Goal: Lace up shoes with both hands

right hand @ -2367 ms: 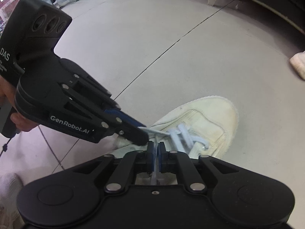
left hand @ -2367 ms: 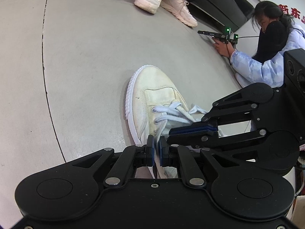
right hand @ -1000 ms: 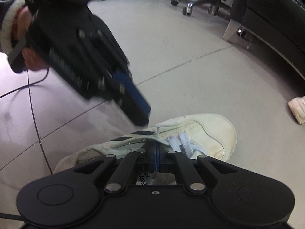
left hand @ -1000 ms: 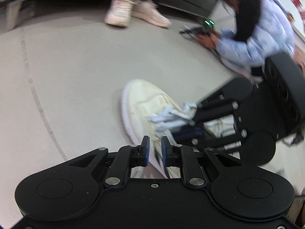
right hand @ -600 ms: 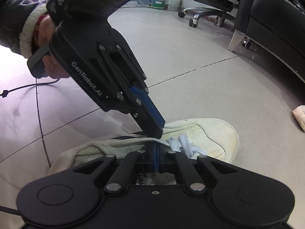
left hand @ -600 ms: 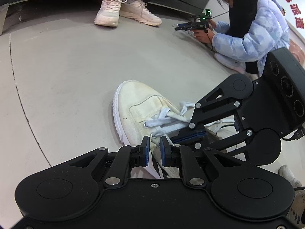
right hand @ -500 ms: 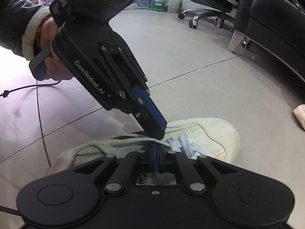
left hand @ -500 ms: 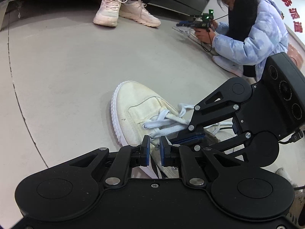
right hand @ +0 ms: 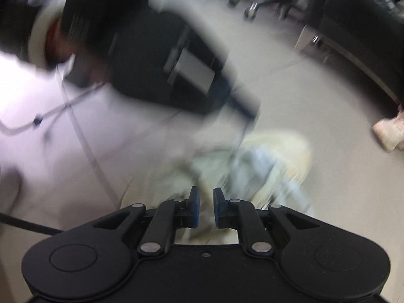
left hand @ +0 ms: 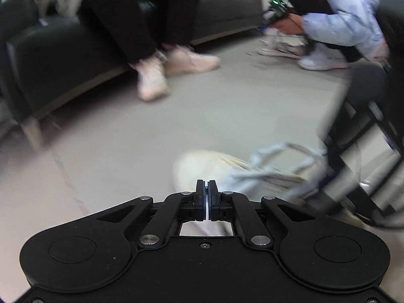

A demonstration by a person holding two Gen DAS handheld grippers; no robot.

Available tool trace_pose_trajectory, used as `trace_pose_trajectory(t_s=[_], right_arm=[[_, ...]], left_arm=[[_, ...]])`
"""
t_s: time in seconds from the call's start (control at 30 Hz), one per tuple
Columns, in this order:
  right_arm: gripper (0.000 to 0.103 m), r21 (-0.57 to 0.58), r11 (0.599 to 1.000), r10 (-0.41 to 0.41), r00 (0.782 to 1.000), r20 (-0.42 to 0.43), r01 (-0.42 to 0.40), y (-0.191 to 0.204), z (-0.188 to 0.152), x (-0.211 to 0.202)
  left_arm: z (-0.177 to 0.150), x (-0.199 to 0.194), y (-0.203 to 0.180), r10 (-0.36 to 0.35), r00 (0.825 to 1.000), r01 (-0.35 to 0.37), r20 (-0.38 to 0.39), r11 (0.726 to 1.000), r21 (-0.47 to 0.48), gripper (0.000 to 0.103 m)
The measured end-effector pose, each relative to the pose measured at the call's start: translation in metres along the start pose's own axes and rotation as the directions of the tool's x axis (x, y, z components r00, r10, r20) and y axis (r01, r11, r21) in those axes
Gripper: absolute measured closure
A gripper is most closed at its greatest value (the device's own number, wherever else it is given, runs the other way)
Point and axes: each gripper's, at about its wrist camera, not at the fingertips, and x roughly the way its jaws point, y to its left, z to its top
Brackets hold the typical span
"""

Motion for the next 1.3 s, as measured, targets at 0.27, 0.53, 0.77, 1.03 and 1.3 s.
trace_pose_trajectory(t_s=[0.27, 0.53, 0.77, 1.03, 1.3], right_arm=[[0.093, 0.02, 1.0, -0.008, 0.998, -0.06, 0.009, 0.003, 0.007, 0.009], [0.093, -0.01, 1.0, -0.015, 0.994, -0.106, 0.014, 0.007, 0.014, 0.013], [0.093, -0.015, 1.0, -0.013, 0.991, -0.131, 0.011, 0.004, 0.018, 0.016], [0.092, 0.012, 1.0, 0.001, 0.989, -0.151, 0.0, 0.0, 0.022, 0.018], [0.078, 0.256, 0.959, 0.171, 0.966, -0.193, -0.118, -0.032, 0.039, 0.001]], left_arm=[[0.003, -0.059, 0.078, 0.434, 0.901, -0.432, -0.007, 0.897, 0.096, 0.102], [-0.022, -0.106, 0.122, 0.638, 0.757, -0.629, -0.14, 0.77, 0.108, 0.102], [-0.059, -0.093, 0.126, 0.682, 0.683, -0.65, -0.261, 0.731, 0.21, 0.101], [-0.118, -0.071, 0.135, 0.638, 0.634, -0.625, -0.437, 0.756, 0.197, 0.095], [-0.11, -0.125, 0.182, 0.394, 0.741, -0.636, -0.544, 0.673, -0.378, 0.093]])
